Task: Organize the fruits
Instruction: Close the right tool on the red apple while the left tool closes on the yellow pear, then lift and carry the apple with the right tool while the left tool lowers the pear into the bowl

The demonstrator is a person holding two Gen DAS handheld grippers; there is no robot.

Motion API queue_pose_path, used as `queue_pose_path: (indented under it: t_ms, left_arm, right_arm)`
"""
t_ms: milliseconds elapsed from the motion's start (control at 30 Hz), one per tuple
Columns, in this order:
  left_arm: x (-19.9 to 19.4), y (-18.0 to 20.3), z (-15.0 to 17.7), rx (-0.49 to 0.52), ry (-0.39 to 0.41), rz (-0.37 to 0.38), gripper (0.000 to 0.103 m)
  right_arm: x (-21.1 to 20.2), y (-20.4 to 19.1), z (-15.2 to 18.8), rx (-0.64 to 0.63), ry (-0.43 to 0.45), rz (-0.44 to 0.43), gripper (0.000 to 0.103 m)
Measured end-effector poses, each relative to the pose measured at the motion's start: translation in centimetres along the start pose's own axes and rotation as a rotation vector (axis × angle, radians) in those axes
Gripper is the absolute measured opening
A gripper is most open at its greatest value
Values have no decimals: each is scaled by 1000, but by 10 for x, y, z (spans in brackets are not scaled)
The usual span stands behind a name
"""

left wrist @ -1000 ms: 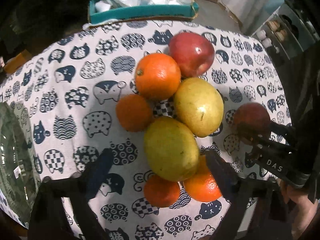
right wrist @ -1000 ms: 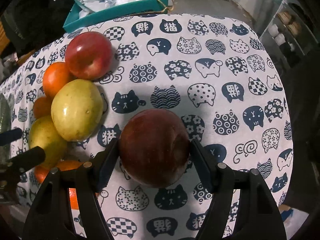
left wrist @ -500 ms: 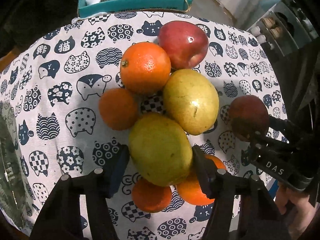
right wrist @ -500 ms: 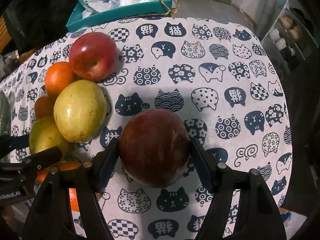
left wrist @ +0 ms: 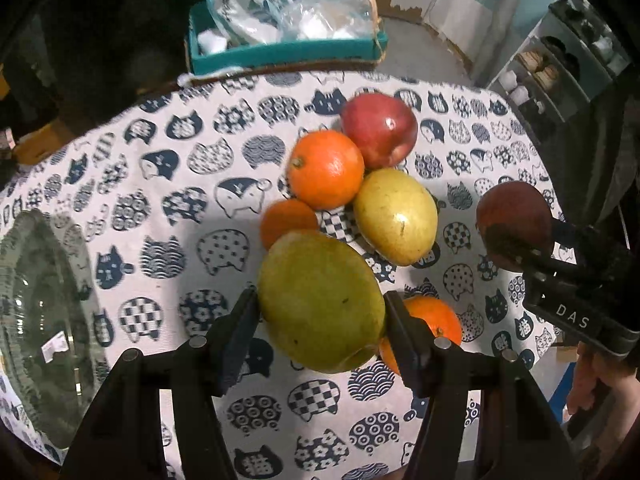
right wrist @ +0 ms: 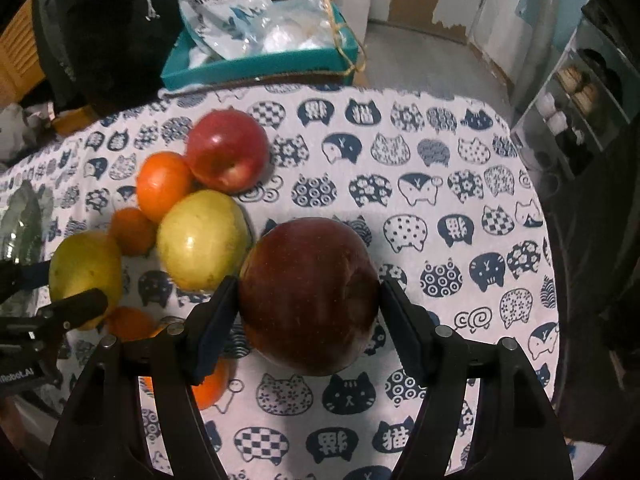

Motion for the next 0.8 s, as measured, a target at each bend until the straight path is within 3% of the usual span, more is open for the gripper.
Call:
queue_pose_path:
  t_ms: [800]
  left_arm:
    - [-122, -38, -2, -15, 273, -10, 64]
  right_arm:
    - [-99, -61, -36, -95, 239, -65, 71]
Point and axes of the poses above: each gripper's, at about its wrist camera, not at the fingertips, and x roughly the way its jaws point, y to its right, z to its underside, the point moved 5 cm from there along x, roughly the way its jaws point, and after that the axes turned 5 degrees about -x, right-handed, at the moved point
